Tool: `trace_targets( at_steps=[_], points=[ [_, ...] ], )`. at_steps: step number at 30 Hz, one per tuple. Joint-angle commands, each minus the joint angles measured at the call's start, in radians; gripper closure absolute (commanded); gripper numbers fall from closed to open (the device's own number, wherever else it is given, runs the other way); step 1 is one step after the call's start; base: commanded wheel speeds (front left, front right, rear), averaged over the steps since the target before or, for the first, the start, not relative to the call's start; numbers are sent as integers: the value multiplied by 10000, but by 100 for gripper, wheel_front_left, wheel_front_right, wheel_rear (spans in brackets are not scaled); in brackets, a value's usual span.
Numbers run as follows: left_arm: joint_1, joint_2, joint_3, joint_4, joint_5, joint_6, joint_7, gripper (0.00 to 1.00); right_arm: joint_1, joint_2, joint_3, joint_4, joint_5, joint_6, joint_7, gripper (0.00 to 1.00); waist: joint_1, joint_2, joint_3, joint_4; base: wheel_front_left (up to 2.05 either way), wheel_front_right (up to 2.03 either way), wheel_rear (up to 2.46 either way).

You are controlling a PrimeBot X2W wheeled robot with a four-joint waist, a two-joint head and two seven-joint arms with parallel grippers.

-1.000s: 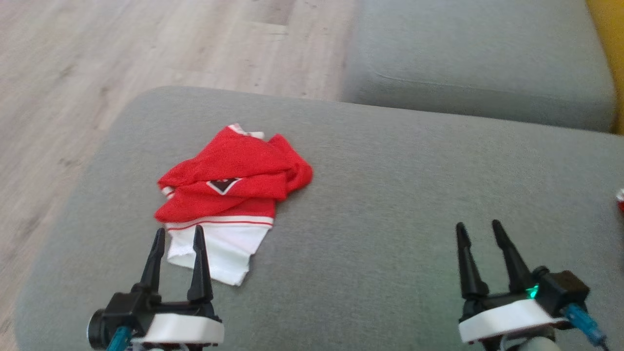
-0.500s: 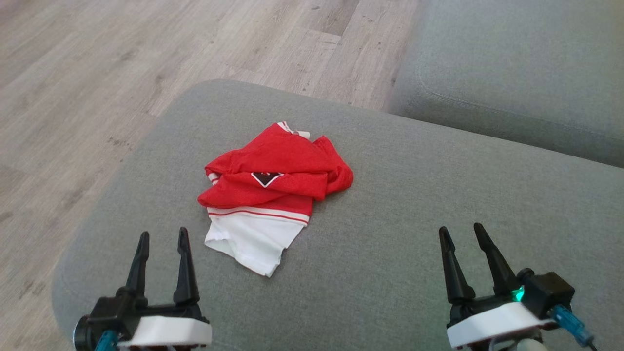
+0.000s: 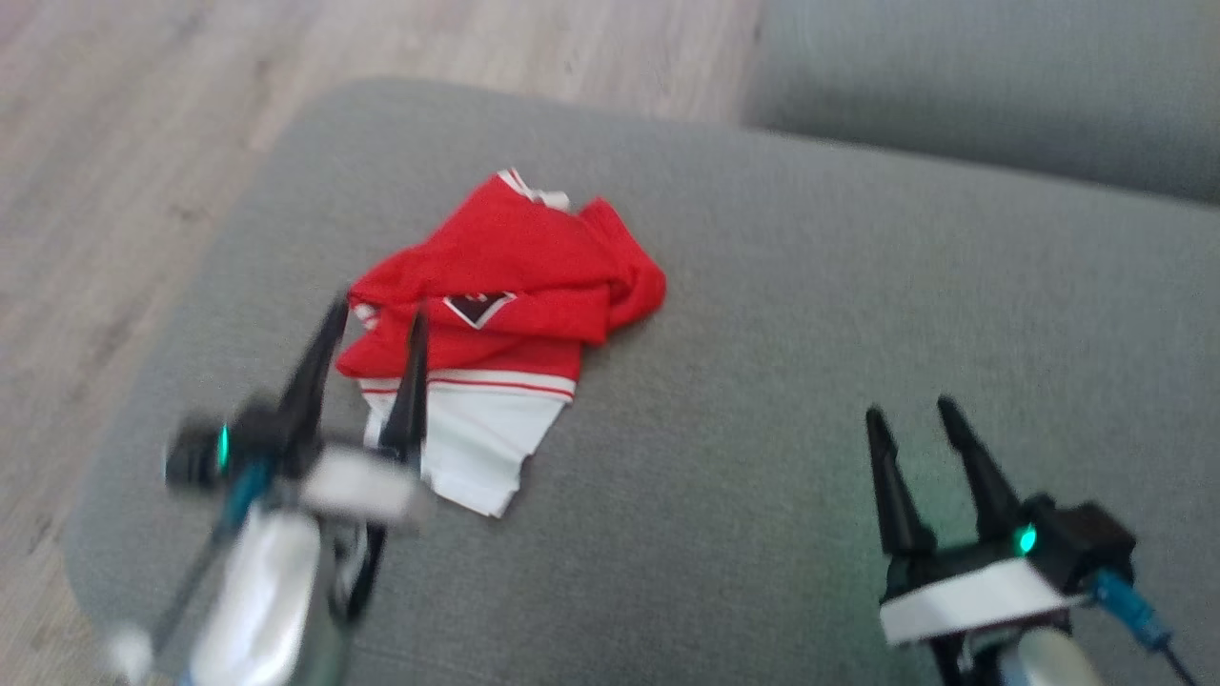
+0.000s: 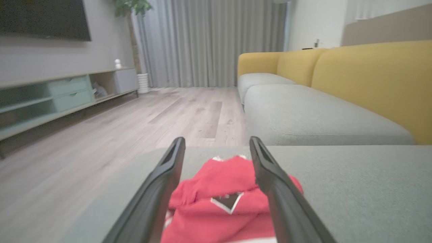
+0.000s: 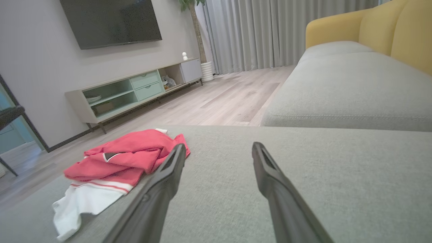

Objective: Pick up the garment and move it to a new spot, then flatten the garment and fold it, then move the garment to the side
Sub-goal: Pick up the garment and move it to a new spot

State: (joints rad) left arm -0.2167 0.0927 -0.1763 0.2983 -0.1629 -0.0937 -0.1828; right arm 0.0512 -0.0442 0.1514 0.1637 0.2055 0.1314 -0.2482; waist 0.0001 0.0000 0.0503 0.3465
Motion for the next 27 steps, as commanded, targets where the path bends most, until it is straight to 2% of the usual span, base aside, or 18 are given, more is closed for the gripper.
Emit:
trace_targets(
  at_steps=[1,6,8,14,18,21,27],
  points=[
    [-1643,414,-15,51,285,-131,286,0,-748,-60,81,-489,-132,-7,-135,0,-1,0,933,-625,0,0,0],
    [-3959,1095,-1158,1351,546,-342,1386,0,-1263,-60,-97,-980,-377,-7,-135,0,-1,0,1805,-1266,0,0,0],
    [-4344,1231,-1534,1620,443,-355,1597,0,-1357,-60,-97,-1075,-371,-7,-135,0,-1,0,1925,-1395,0,0,0],
    [-6007,2615,-5107,2601,-1669,-366,2686,0,-1756,-60,-14,-1467,-169,-7,-135,0,-1,0,2433,-2053,0,0,0],
    [-6888,3322,-6395,3072,-2705,-368,2993,0,-1841,-60,170,-1654,-92,-7,-135,0,-1,0,2718,-2305,0,0,0],
    [-7338,3464,-7013,3761,-3003,-368,3285,0,-1879,-60,256,-1724,-67,-7,-135,0,-1,0,2908,-2430,0,0,0],
    [-7797,3292,-7890,4836,-3570,-369,3509,0,-1970,-60,326,-1791,-36,-7,-135,0,-1,0,3131,-2624,0,0,0]
  ],
)
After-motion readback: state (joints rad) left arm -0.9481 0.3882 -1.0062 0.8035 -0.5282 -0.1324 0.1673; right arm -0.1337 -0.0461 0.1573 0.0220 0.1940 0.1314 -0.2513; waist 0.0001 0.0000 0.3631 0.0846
